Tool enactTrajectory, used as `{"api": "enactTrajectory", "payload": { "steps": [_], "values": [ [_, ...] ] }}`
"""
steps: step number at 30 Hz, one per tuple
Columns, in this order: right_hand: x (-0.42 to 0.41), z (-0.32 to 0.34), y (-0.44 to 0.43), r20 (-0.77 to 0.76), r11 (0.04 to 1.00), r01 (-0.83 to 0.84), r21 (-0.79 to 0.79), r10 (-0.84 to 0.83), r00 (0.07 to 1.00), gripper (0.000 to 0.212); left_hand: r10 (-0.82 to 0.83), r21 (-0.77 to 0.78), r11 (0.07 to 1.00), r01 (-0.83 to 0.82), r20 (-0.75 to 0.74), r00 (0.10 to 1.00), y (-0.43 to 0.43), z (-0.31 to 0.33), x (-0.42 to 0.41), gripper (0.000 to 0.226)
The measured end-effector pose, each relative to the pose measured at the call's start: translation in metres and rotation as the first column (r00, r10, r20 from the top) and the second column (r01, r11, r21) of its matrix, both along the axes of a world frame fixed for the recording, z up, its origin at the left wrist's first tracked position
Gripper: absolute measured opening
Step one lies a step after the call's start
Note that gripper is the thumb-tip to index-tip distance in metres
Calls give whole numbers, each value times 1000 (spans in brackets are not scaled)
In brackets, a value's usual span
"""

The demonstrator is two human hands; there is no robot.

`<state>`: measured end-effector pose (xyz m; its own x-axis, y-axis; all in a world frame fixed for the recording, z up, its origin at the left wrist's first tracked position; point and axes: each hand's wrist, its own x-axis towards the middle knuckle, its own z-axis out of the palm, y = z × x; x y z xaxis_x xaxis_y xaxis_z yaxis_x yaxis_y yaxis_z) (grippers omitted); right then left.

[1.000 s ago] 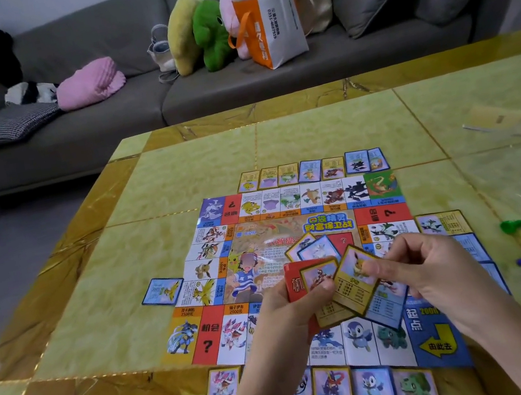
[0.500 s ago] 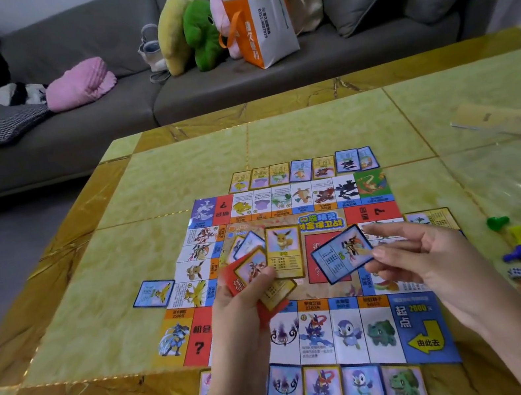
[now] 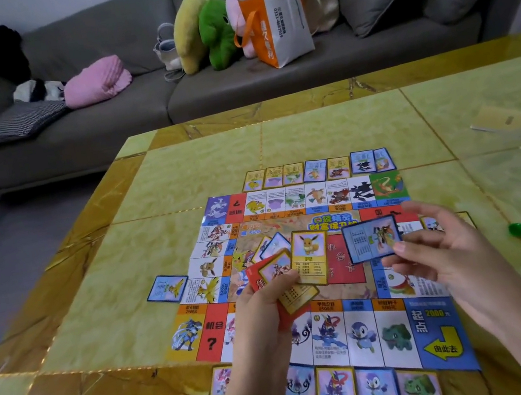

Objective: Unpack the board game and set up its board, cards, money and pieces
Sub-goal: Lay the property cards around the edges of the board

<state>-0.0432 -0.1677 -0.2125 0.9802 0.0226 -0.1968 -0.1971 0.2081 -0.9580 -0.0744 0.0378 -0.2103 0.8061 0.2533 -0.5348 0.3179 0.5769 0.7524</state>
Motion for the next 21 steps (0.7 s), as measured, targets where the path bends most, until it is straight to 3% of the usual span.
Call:
{"api": "enactTrajectory", "payload": {
  "steps": [3,7,15,21],
  "values": [
    [4,3,9,-6,997,-70,-34,70,998,53,17,-11,1000,-17,12,1000,9,4,0,33],
    [14,6,27,13,975,-165,-146,169,985,40,67,-84,994,-67,-1,998,36,14,0,9],
    [25,17,70,85,948,-201,-248,228,970,19,166,138,973,-186,143,976,110,33,-14,10],
    [18,17,81,113,930,-226,-289,267,957,17,184,171,965,-198,95,978,160,29,-40,18]
  ]
}}
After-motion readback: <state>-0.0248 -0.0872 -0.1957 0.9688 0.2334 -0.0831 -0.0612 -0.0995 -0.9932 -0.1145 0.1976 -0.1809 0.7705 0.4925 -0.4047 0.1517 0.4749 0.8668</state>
